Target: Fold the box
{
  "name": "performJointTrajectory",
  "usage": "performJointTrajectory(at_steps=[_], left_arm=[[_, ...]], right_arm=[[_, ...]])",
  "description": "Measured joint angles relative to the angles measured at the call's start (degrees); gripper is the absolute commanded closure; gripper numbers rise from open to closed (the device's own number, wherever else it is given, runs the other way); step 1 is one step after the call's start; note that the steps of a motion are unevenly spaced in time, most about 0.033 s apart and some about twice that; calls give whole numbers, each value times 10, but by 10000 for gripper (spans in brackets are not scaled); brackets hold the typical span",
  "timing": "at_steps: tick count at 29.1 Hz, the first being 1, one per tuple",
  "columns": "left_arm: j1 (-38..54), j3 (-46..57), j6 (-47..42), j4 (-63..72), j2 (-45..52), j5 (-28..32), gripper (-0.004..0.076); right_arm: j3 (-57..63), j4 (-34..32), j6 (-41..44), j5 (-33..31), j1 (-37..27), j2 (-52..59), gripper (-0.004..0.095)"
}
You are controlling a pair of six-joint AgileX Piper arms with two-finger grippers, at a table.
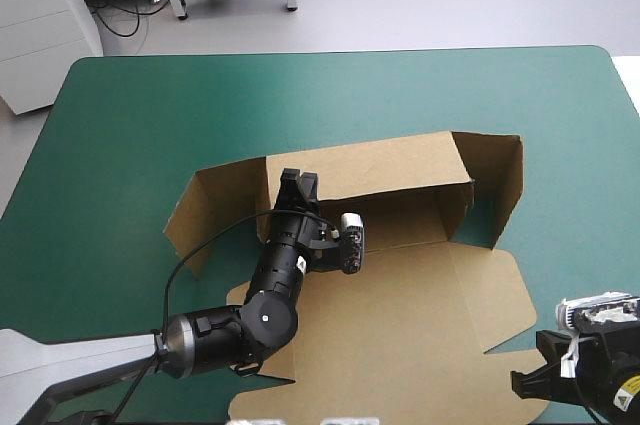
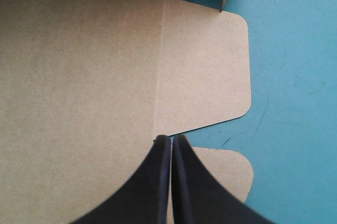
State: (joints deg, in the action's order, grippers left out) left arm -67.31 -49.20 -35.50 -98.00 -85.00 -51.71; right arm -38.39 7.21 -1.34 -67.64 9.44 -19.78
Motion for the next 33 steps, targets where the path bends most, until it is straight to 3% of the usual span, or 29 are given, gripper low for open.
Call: performJointTrajectory(at_steps=[3,6,14,16,23,33], left_arm=[[0,4,0,-5,0,0,756],[0,5,0,-6,0,-2,756],[0,5,1,-6,0,-3,756],[0,5,1,-6,0,-3,756],[0,5,1,-6,0,-3,756],[0,5,1,-6,0,-4,756]], right_arm=[[0,0,-1,0,0,0,901],[0,0,-11,0,0,-1,813],[-1,-15,-26,20,0,-47,345],[-9,-18,-26,33,0,-66,275],[-112,-34,-26,64,0,-183,264],[-357,-135,19,67,0,-440,264]])
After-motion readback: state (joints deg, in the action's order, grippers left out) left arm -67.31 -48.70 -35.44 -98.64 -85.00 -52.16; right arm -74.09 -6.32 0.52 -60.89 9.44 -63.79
